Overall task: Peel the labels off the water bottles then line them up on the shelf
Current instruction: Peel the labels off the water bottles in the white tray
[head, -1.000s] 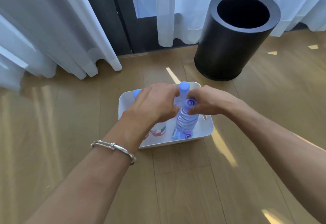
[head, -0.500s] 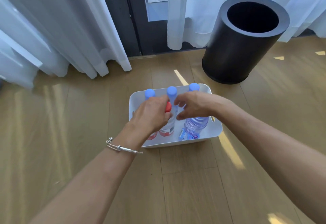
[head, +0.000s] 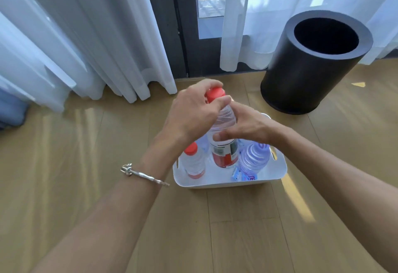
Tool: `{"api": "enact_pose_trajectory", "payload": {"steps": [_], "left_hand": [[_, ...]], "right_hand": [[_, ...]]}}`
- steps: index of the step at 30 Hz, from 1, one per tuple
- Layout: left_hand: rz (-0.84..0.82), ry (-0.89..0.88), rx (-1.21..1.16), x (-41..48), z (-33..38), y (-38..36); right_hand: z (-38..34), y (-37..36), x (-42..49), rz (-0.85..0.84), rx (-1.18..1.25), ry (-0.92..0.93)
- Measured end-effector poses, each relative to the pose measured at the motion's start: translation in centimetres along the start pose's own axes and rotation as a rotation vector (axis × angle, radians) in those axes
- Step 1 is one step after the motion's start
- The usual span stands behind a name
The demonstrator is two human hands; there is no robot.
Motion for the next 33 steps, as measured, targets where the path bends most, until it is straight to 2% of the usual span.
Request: {"api": "enact_pose_trajectory", "payload": {"steps": [2, 5, 9, 13, 16, 22, 27, 31, 33], "left_hand": [[0.066, -0.018, -0.141, 0.1, 0.5, 0.3], [0.13, 0.003, -0.353, 0.1, 0.6, 0.1], [0.0, 0.034, -0.346, -0.4, -0.8, -1.6], [-0.191, 0.033, -0.323, -1.1, -1.7, -3.5], [-0.245, 0.033, -0.254, -1.5, -2.0, -4.2], [-0.243, 0.018, -0.206, -2.0, -1.7, -4.3], [-0.237, 0.046, -0.16, -2.0, -1.9, -4.5], [-0.156, 0.015, -0.098, -1.9, -2.5, -4.4], [-0.204, -0.007, -0.056, -1.8, -2.6, -4.1]], "right_hand": [[-0.4, 0.0, 0.2, 0.152, 0.016, 0.057], [-1.2, 0.0, 0.2, 0.292, 0.114, 0.132], [-2.2, 1.0, 0.1, 0.447, 0.365, 0.255], [-3.1, 1.4, 0.3, 0.542, 0.535, 0.27], [-3.6, 1.1, 0.4, 0.575, 0.601, 0.258], [-3.3, 1.0, 0.5, 0.679, 0.699, 0.227], [-3.0, 1.0, 0.8, 0.668, 0.739, 0.202], [-2.7, 1.0, 0.8, 0.614, 0.778, 0.195], [-2.5, 1.1, 0.7, 0.61, 0.78, 0.184]]}}
Point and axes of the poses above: each hand's wrist, its own x-axis towards the middle knuckle, its own y-axis out of the back of the hand, z = x × y, the point moved 1 cm from there along x, towards the middle knuckle, and after that the axes turned 14 degrees about -z, right-handed, at the moved point
